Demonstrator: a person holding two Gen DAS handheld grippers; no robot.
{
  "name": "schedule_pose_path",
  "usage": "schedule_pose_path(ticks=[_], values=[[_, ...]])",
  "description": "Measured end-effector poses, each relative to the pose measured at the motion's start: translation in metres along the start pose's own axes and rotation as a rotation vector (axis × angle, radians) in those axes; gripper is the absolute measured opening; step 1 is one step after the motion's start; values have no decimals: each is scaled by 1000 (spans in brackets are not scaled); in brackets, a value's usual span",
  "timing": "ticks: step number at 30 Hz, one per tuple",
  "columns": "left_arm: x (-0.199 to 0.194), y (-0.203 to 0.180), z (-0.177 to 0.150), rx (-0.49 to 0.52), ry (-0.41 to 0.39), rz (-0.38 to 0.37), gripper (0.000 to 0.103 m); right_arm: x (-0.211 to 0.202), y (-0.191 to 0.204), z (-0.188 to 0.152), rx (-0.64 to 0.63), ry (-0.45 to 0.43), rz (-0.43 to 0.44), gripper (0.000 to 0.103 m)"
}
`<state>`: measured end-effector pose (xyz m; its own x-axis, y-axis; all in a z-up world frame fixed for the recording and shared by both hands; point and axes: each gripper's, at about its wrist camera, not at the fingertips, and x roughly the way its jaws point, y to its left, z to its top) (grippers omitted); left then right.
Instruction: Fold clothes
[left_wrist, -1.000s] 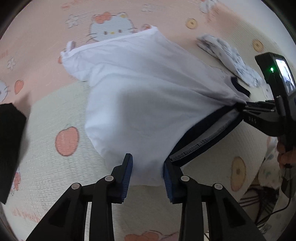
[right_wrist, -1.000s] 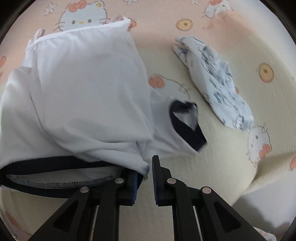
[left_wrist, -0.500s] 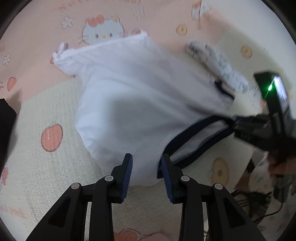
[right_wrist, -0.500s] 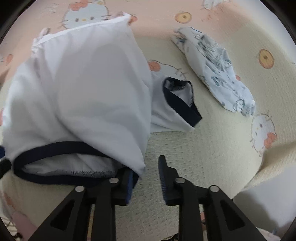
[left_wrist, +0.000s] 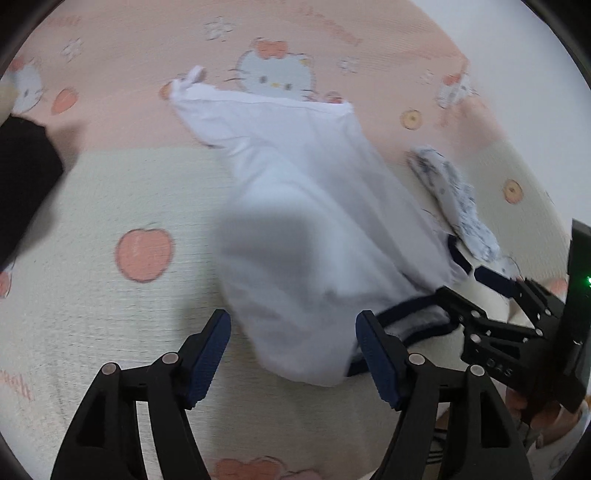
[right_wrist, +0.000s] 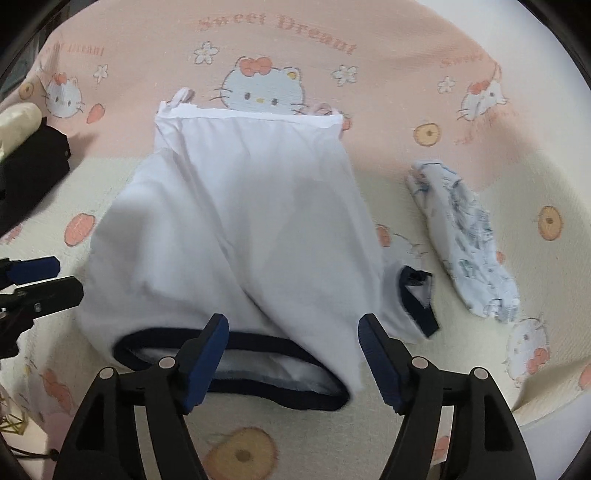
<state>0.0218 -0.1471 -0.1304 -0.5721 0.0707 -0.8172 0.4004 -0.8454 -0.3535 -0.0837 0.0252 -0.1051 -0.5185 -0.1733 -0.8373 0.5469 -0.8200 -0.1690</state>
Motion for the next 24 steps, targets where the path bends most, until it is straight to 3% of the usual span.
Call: schedule_pose_path(ticks=[6, 11, 18, 22, 24], values=[[3, 37, 6, -143, -10, -22, 68, 2, 27, 26, 48, 35, 180, 72], [2, 45, 12, -136, -39, -16, 68, 16, 53, 46, -18, 26, 190, 72], [21, 55, 17, -135, 23, -21, 68, 39, 71, 59, -33, 72, 221, 72], [32, 58, 18, -177, 49, -69, 68, 42, 73, 57, -36, 79, 251, 72], [34, 53, 17, -156, 52, -79, 56, 40, 68, 57, -13, 81, 272, 72]])
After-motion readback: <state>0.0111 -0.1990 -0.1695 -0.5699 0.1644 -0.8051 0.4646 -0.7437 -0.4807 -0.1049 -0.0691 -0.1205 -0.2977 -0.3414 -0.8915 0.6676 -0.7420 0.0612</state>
